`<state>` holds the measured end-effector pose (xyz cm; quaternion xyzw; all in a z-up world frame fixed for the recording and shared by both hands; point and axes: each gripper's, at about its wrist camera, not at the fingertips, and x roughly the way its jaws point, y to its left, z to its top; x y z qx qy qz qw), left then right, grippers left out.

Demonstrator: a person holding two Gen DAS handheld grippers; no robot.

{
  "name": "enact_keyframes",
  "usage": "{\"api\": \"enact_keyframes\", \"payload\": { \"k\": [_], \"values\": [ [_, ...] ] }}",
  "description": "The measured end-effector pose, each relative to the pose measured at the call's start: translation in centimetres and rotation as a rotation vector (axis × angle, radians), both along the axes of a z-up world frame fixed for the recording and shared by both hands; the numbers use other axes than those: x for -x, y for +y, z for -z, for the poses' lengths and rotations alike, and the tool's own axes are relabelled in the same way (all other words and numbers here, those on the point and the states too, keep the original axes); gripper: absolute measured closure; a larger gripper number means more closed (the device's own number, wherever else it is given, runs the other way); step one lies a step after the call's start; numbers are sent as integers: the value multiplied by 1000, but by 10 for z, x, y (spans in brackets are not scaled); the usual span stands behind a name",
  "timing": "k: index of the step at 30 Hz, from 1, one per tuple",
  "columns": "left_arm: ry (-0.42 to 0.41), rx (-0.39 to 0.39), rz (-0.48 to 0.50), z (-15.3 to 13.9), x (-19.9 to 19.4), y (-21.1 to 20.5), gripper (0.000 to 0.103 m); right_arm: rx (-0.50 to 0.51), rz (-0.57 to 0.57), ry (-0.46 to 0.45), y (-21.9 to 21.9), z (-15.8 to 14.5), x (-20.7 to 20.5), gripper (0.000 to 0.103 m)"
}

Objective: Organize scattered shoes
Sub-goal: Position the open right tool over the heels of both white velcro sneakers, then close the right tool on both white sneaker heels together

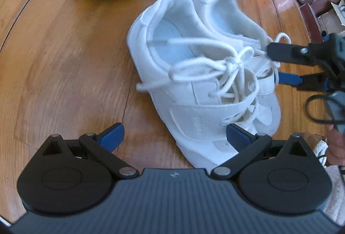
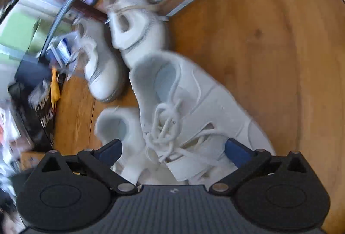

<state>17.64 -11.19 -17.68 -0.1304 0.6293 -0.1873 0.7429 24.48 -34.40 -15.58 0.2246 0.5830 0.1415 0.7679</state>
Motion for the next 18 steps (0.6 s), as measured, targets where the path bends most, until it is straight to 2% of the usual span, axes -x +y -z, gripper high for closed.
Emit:
{"api": "enact_keyframes", "payload": {
  "k": [2,5,7,9,12,17,18],
  "values": [
    [6,11,-3,-6,2,5,0,10,10,-46,-1,-10,4,6],
    [-5,37,-13,-25,6,18,0,-25,32,-161,-9,-34,20,6],
    [-6,40,-26,-35,5,24,0,-5,27,-228,-6,-44,26,7],
    [-7,29,-43,-45,4,29,0,32,-14,-308,8,-51,30,14],
    [-38,-22,-102,-56,11,38,0,171,-224,-425,55,-54,37,15],
    [-11,1,-236,-50,19,63,0,314,-398,-407,104,-35,14,17],
    [-4,1,-247,-50,19,66,0,315,-405,-390,108,-32,9,17]
  ]
}}
